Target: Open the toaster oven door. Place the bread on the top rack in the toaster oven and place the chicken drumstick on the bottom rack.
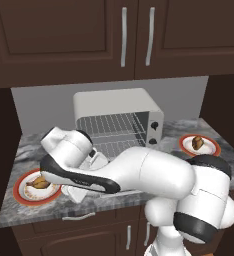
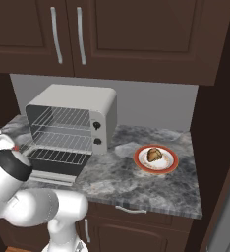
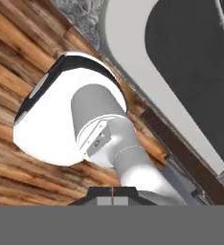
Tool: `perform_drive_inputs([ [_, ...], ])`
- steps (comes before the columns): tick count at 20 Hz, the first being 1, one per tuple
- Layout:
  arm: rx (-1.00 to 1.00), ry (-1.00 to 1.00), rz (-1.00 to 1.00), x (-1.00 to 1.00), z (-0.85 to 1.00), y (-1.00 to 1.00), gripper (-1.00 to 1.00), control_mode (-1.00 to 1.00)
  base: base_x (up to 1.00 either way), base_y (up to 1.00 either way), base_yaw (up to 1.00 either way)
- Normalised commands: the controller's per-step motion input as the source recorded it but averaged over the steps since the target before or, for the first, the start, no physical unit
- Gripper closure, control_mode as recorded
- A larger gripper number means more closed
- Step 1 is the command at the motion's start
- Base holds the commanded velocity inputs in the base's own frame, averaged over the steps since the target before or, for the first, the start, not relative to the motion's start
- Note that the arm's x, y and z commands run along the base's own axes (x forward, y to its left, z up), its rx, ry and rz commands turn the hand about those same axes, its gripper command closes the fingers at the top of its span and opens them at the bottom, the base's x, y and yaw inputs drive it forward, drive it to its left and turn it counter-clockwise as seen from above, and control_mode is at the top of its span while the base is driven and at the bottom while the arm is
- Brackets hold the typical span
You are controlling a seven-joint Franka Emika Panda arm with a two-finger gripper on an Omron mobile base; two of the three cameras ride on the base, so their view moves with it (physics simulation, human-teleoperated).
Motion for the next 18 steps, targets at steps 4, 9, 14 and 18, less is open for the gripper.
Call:
perform_drive_inputs([
  [4,0.05,-0.40,-0.20,-0.12,0.30,0.34,1.00,-1.00,0.00,0.00,0.00],
  [9,0.08,-0.32,-0.23,-0.04,0.24,0.42,-1.00,-1.00,0.00,0.00,0.00],
  [14,0.15,-0.19,-0.23,0.06,0.15,0.29,-1.00,-1.00,0.00,0.00,0.00],
  [18,0.08,-0.17,-0.19,0.18,0.14,0.32,-1.00,-1.00,0.00,0.00,0.00],
])
